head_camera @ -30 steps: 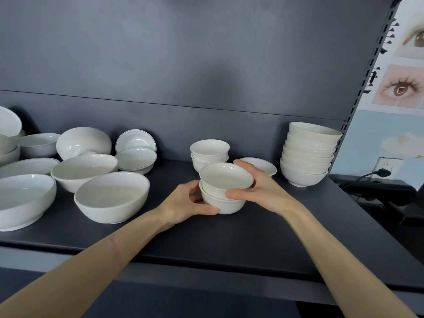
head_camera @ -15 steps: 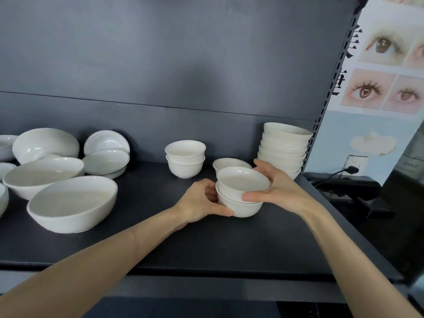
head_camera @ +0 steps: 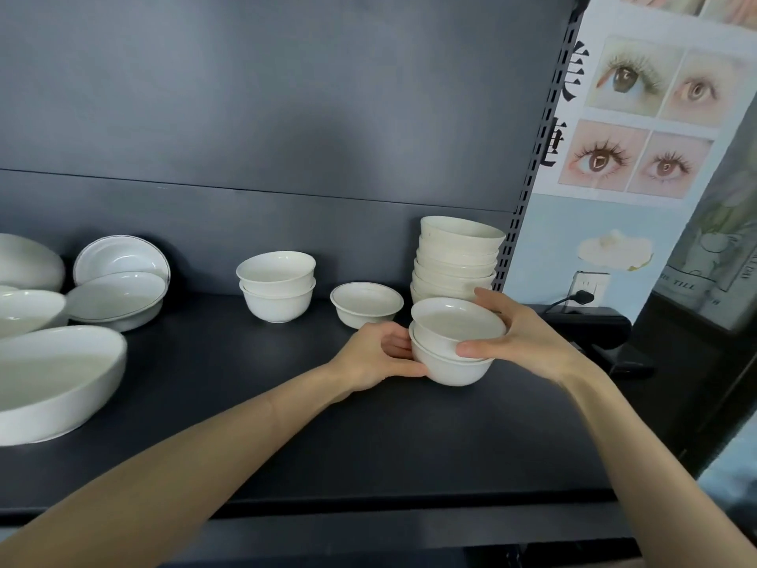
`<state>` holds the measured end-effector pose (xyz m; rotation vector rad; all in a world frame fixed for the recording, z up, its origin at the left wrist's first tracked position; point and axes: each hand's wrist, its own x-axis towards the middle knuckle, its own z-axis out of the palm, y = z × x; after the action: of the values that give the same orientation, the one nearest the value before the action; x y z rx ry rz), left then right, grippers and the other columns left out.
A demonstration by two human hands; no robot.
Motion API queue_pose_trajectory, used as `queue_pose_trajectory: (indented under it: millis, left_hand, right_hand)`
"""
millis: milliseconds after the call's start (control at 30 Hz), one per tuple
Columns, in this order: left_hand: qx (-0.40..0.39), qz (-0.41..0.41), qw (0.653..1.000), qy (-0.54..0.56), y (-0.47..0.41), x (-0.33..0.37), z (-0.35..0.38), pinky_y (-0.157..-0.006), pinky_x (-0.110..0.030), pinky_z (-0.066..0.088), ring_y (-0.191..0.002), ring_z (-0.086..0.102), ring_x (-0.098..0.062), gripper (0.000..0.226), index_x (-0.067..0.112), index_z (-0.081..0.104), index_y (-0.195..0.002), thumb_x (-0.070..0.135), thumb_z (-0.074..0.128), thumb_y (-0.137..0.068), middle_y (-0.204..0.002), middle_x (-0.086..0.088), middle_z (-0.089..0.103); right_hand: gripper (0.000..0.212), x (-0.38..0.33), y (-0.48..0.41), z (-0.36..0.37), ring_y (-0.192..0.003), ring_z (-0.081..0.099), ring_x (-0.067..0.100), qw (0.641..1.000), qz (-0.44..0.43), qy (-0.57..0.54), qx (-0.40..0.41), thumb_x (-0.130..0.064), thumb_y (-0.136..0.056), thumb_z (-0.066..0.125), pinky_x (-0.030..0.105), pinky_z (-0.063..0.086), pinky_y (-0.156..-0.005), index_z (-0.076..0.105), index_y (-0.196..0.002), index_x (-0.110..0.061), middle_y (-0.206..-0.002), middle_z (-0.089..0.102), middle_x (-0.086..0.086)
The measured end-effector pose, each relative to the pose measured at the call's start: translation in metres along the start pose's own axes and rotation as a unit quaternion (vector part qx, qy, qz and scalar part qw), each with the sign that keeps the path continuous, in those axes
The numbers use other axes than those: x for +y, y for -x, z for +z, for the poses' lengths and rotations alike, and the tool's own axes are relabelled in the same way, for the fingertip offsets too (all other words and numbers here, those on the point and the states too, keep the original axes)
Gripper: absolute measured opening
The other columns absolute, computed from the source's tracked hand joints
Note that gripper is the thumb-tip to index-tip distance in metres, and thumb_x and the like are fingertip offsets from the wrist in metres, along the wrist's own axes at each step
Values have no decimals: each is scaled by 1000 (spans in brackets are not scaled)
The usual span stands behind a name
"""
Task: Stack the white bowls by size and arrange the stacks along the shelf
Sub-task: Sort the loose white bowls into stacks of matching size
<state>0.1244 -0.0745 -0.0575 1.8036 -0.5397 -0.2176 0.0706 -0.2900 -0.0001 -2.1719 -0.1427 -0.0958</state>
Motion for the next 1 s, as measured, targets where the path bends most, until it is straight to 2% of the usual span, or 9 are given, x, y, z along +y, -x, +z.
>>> queue_pose_trajectory:
  millis: [133,333,367,467,533,667,767,833,1000]
  left_hand:
    - [7,8,1000,0,2,-2,0,-83,-15,53,-92,68,-8,35,11,65,-107,5,79,-76,-102,0,70]
    - [22,17,999,-40,8,-2,-5,-93,-21,51,-99,67,-10,35,9,67,-114,15,76,-80,-108,-6,71]
    - [19,18,998,-52,8,0,-7,-94,-23,51,-101,67,-12,36,10,67,-114,16,76,-80,-107,-6,71]
    - [6,24,995,-100,11,7,-12,-93,-21,50,-101,66,-13,34,12,66,-112,17,77,-80,-104,-2,69]
    - [10,30,990,-134,14,12,-20,-91,-19,50,-98,66,-11,30,15,67,-107,18,77,-79,-100,1,68]
    - [64,36,982,-177,25,13,-44,-89,-19,50,-94,65,-11,21,18,68,-98,18,77,-79,-98,1,68]
    - [104,33,973,-202,35,10,-66,-76,-6,46,-91,62,-8,19,19,66,-97,18,76,-81,-96,6,65]
    - [138,28,964,-226,40,7,-80,-73,-4,43,-92,59,-7,23,17,66,-102,20,75,-81,-97,7,63]
    - [271,20,925,-266,43,-2,-105,-93,-27,40,-113,50,-22,50,13,54,-122,22,77,-78,-123,-5,49]
  right_hand:
    - [102,-2,0,-3,-124,46,7,999,-3,16,-33,-29,-63,88,22,36,-100,32,-147,-24,-136,45,-16]
    - [67,-12,1,-4,-110,51,-1,998,-15,58,-22,-30,-70,82,14,39,-84,46,-126,-35,-122,50,-19]
    - [67,-13,1,-5,-111,50,-1,997,-16,68,-21,-35,-68,83,15,39,-85,48,-125,-34,-122,50,-19]
    - [95,-17,-4,-7,-122,45,6,994,-22,104,-11,-61,-52,83,24,37,-98,49,-134,-28,-131,48,-16]
    - [94,-20,-7,-7,-125,43,9,993,-28,115,4,-69,-49,77,29,37,-103,51,-131,-31,-133,47,-15]
    - [63,-32,-18,1,-127,43,8,988,-67,134,29,-52,-72,74,27,34,-102,56,-128,-28,-133,51,-14]
    - [58,-43,-23,12,-127,44,8,984,-76,160,35,-45,-77,74,22,32,-97,56,-128,-24,-131,54,-12]
    - [58,-46,-22,17,-127,43,9,980,-72,183,35,-45,-78,73,22,31,-94,55,-129,-23,-131,53,-11]
    - [67,-44,-9,23,-118,37,3,984,-50,164,50,-47,-73,75,22,28,-94,51,-132,-26,-128,45,-15]
